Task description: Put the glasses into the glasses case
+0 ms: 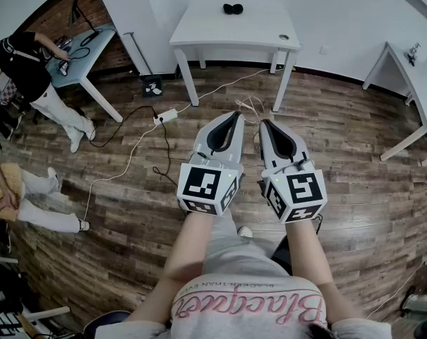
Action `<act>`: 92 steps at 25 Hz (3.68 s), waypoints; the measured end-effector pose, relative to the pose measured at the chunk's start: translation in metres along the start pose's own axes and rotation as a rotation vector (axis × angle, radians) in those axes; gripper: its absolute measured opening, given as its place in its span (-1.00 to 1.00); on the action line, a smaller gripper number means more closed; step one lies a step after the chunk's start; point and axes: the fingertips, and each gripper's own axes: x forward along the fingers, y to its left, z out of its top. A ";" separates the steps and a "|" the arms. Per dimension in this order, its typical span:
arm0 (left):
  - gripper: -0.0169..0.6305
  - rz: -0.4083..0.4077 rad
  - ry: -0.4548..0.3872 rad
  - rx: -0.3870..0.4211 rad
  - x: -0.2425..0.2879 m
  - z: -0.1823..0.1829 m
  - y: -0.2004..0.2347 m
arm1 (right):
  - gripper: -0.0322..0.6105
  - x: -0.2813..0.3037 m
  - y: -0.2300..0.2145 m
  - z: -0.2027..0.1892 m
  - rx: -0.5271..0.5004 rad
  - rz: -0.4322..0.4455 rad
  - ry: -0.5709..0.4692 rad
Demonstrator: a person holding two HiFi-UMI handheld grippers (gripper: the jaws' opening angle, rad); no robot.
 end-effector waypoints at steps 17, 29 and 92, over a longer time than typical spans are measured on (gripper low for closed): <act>-0.93 0.049 -0.006 0.013 0.017 -0.002 0.056 | -0.86 0.055 0.007 -0.002 0.001 0.018 0.005; -0.93 0.012 0.001 0.012 0.128 -0.011 0.140 | -0.86 0.178 -0.044 0.003 -0.004 -0.001 0.008; -0.93 0.027 0.093 -0.012 0.509 -0.090 0.393 | -0.86 0.596 -0.263 -0.027 0.085 0.008 0.066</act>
